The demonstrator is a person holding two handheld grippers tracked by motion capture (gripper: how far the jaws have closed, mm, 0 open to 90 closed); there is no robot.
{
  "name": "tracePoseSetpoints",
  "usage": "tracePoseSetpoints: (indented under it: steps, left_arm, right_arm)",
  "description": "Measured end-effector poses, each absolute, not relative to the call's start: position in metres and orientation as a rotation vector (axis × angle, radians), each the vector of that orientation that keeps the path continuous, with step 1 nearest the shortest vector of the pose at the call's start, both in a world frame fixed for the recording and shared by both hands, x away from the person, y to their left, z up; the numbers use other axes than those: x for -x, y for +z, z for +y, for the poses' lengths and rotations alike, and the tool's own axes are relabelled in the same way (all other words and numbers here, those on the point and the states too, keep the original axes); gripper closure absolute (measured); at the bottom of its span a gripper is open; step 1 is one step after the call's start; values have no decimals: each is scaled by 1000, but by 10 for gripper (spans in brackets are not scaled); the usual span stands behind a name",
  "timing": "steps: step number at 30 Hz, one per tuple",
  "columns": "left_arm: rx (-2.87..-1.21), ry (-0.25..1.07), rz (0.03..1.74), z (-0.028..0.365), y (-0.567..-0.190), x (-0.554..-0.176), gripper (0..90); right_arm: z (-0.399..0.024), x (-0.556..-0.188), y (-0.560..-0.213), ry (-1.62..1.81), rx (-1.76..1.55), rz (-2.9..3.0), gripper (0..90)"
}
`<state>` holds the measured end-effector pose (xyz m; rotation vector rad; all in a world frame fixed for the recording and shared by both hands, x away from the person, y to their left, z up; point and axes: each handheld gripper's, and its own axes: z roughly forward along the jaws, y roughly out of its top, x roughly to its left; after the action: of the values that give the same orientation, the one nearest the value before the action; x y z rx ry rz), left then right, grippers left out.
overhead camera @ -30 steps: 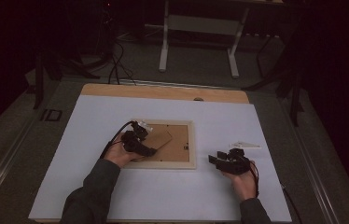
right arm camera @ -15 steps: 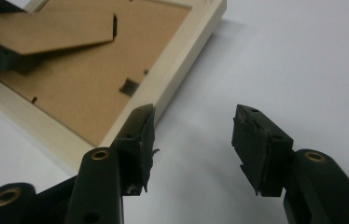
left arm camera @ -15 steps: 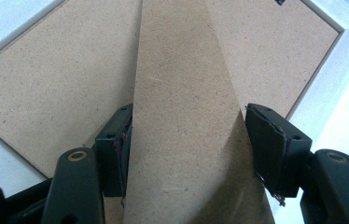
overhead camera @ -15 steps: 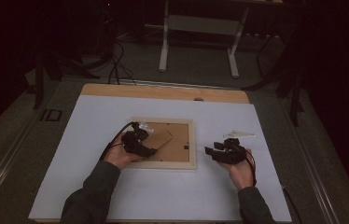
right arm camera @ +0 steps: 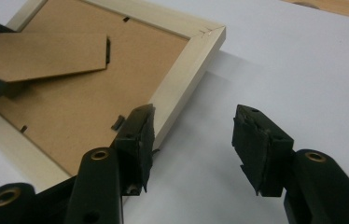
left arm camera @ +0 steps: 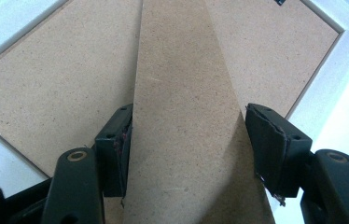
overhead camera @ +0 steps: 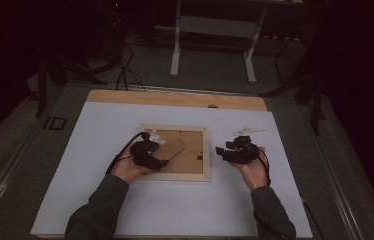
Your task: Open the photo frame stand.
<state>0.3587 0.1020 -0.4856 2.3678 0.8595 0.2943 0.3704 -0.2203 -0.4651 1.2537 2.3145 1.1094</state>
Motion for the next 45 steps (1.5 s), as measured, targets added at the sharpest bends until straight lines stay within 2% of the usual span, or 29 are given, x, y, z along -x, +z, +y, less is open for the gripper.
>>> tracePoseSetpoints:
  steps: [23,45]
  left_arm:
    - [-2343,414,827,99,-484,-343,390]
    - [-2333,497,788,97,-481,-334,389]
  right_arm:
    - [-200,-396,-463,1066,-1255,2335,480]
    - [-188,-415,-467,1161,-1357,2320,501]
